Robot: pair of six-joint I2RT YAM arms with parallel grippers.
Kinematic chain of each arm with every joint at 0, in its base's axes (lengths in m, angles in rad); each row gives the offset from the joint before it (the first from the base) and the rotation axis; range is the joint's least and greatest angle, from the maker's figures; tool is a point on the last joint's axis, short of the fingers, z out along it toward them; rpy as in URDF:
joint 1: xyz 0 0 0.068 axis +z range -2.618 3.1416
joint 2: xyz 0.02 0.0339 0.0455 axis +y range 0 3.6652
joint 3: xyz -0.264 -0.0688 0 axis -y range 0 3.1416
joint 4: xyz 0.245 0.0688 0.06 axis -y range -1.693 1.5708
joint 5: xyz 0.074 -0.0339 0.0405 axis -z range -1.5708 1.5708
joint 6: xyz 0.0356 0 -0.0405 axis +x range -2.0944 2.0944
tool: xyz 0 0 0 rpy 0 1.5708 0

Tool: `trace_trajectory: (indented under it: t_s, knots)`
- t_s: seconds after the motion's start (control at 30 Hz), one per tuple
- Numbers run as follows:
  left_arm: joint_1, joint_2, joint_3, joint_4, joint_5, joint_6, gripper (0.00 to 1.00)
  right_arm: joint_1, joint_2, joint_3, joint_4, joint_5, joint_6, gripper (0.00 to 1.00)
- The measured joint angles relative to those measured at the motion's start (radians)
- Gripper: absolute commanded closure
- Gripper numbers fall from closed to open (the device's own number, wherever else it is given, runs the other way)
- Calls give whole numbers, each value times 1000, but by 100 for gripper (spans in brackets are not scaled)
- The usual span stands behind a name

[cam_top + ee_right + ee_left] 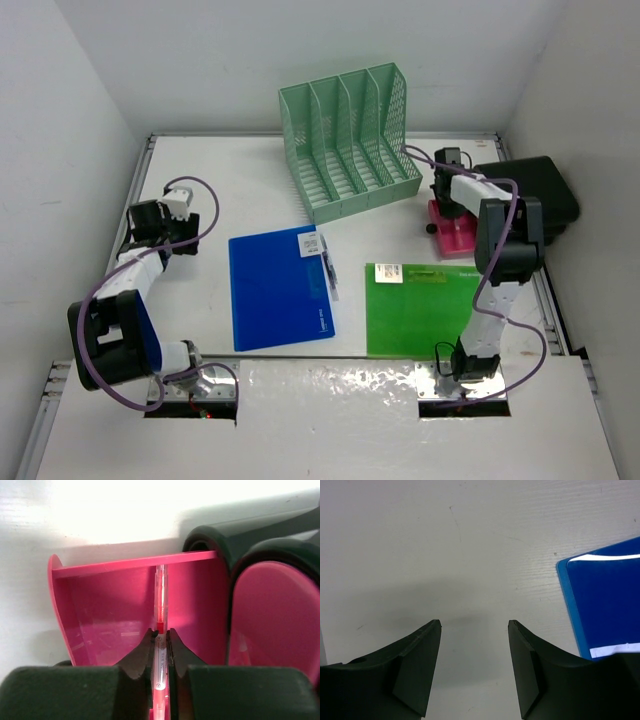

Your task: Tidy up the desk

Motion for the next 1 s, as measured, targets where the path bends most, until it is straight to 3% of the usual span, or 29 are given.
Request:
trace_trajectory:
  t_s: [0.03,0.13,0.33,0.57,0.67,0.8,0.93,1.0]
  knots:
    - [0,0,0,0,0,0,46,0,5,2,-5,0,5,71]
    - [0,0,0,-4,0,0,46,0,4,2,-23,-6,16,61]
    - [0,0,0,-6,0,0,46,4,-55,-16,-47,-28,22,56]
    - [0,0,0,-8,0,0,46,50,-301,-87,-32,-25,30,51]
    - [0,0,0,-9,0,0,46,187,-422,-142,-4,23,22,47]
    - [0,0,0,-11,0,0,46,431,-484,-192,88,-80,45,52]
    - [0,0,0,-14,0,0,46,590,-409,-262,205,-237,116,53]
    - [0,0,1,-25,1,3,46,646,-314,-266,238,-287,148,60]
